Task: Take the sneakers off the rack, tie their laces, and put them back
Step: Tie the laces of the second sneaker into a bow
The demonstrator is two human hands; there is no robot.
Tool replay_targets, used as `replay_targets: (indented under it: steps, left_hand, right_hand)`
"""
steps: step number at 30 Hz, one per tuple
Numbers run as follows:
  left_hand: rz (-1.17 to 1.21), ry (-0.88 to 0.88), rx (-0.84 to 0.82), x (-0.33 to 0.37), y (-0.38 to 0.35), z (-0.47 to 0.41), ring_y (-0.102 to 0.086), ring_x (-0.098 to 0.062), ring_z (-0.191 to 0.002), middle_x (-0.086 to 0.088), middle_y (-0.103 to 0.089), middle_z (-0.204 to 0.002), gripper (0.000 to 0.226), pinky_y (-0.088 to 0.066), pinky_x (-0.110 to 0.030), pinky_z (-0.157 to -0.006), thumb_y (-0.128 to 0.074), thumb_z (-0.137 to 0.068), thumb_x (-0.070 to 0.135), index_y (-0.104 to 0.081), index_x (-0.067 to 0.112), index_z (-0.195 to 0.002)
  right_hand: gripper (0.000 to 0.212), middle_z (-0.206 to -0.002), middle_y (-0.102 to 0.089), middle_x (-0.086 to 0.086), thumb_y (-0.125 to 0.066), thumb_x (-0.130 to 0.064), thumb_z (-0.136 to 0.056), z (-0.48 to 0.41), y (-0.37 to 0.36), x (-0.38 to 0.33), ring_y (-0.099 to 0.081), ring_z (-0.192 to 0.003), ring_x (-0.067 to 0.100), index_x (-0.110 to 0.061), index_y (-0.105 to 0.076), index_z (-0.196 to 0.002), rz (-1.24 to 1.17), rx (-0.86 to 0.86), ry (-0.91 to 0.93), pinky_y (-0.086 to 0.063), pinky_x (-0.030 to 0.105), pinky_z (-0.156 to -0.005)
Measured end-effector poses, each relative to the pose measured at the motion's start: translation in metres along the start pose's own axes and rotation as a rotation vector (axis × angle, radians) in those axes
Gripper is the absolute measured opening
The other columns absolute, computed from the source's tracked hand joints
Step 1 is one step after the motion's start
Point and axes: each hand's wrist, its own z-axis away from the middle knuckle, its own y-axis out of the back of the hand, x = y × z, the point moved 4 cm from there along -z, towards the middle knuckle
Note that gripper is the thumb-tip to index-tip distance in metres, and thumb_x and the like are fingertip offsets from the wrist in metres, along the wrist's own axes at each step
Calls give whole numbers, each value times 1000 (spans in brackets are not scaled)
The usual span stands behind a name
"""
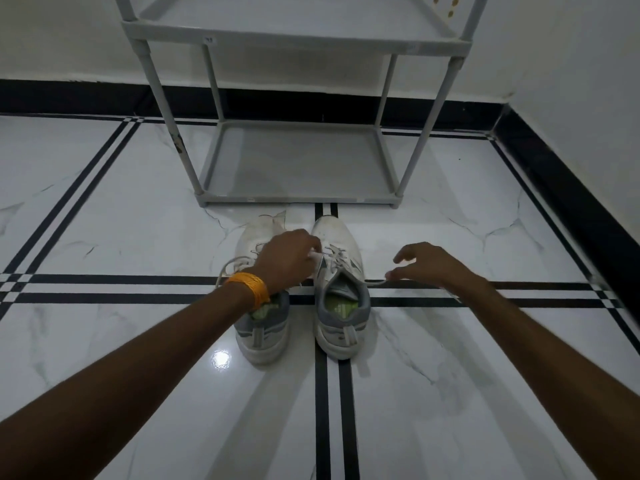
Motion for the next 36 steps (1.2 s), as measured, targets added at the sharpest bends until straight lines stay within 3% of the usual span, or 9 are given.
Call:
replay_targets:
  steps: [2, 4, 10, 12, 15, 21, 24, 31, 36]
  left_hand:
    - [69, -38, -98, 12, -9, -2, -63, -26, -101, -9, -70, -109, 20, -51, -35, -87, -62, -86, 18, -72, 13, -103]
    - [93, -49, -116, 18, -14, -2, -64, -27, -95, -11, -71, -101, 14, -50, -35, -81, -63, -86, 15, -70, 10, -96]
    - [246, -21, -105, 20, -20, -3, -62, -26, -75, -13, -67, -95, 21, -50, -36, -64, -57, -90, 8, -47, 8, -108]
    - [243, -10, -140, 21, -24, -5, -59, -24, -76, -13, -66, -97, 24, -48, -33, -66, -55, -92, 6, -48, 7, -115]
    - [173, -26, -150, 20, -27, -4, -57, -27, -84, -17, -65, -101, 8, -45, -34, -71, -51, -94, 8, -56, 5, -101]
    - [128, -83, -125, 18, -21, 2, -49, -26, -65, -12, -56, -77, 11, -36, -35, -56, -48, -93, 9, -38, 13, -90]
    - [54, -70, -78, 9, -18, 5, -54, -29, -65, -15, -63, -78, 3, -47, -40, -59, -48, -93, 15, -48, 13, -96]
    - [50, -51, 19, 11, -15, 4, -52, -22, -59, -7, -63, -67, 14, -38, -30, -56, -52, -89, 20, -62, 12, -86]
    - [154, -14, 47, 6, -18, 9, -59, -22, -61, -7, -67, -70, 20, -48, -33, -59, -53, -93, 30, -65, 14, -91]
  right_hand:
    - [44, -130, -58, 4, -79, -30, -75, 2, -2, -16, -56, -115, 23, -19, -65, -116, -26, 45, 85, -41, 26, -85]
    - [34, -121, -64, 2, -75, -21, -77, 4, -4, -32, -62, -104, 19, -21, -68, -110, -97, 54, 173, -44, 25, -78]
    - [20, -88, -72, 1, -77, -28, -78, 16, -25, -64, -66, -81, 17, -14, -72, -90, -69, 50, 315, -54, 32, -71]
    - [15, -83, -71, 5, -78, -22, -77, 17, -30, -67, -66, -77, 20, -10, -71, -83, -60, 90, 321, -52, 33, -69]
    - [11, -75, -70, 6, -76, -16, -78, 14, -30, -68, -64, -72, 19, -10, -70, -72, -103, 94, 306, -50, 32, -67]
    - [7, -68, -70, 2, -65, -12, -87, 16, -11, -57, -64, -59, 10, -14, -70, -84, -96, 202, 324, -49, 23, -60]
    - [16, -70, -71, 4, -62, -7, -85, 15, -7, -40, -63, -59, 17, -17, -74, -86, 2, 233, 241, -47, 25, -59]
    - [22, -90, -75, 8, -57, -9, -83, 11, -38, -37, -62, -70, 21, -20, -73, -92, 139, 95, 147, -43, 25, -65]
    - [27, -104, -62, -8, -61, -27, -89, 17, -33, -56, -62, -93, 17, -23, -66, -116, 5, 52, 303, -43, 26, -75]
